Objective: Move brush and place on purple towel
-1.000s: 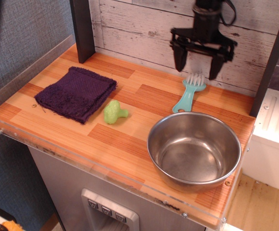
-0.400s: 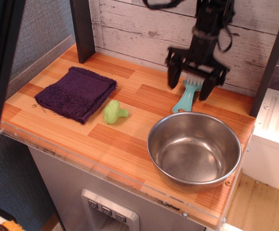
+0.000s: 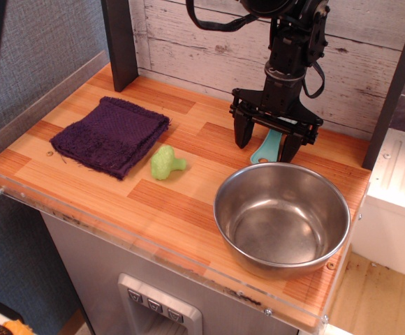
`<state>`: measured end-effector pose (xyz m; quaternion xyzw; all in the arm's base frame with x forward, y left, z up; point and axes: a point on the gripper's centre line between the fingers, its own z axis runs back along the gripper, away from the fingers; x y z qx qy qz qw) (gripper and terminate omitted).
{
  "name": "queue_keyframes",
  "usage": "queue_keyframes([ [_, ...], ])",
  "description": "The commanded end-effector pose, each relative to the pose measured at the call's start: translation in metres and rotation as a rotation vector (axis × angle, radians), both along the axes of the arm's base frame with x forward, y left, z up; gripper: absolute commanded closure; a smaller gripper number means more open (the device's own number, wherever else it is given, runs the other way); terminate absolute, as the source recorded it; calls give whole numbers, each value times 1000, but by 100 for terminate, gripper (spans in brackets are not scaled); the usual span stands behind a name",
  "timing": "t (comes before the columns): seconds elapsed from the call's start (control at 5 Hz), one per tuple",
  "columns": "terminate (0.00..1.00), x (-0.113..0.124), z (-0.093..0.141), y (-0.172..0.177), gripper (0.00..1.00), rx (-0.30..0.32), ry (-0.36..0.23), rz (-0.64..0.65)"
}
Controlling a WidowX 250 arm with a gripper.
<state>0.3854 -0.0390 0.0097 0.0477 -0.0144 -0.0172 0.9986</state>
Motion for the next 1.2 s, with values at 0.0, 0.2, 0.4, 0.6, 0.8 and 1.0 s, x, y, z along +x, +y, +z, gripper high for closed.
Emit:
queue_keyframes([
  [0.0, 0, -1, 9, -3, 100, -17, -78, -29],
  [0.2, 0, -1, 9, -5, 100, -20, -72, -49],
  [0.4, 0, 0, 18, -5, 100, -40, -91, -65],
  [0.6, 0, -5, 46, 5, 100, -46, -138, -56],
  [0.8, 0, -27, 80, 40, 100, -47, -205, 6],
  [1.0, 0, -57, 84, 88, 100, -22, -174, 33],
])
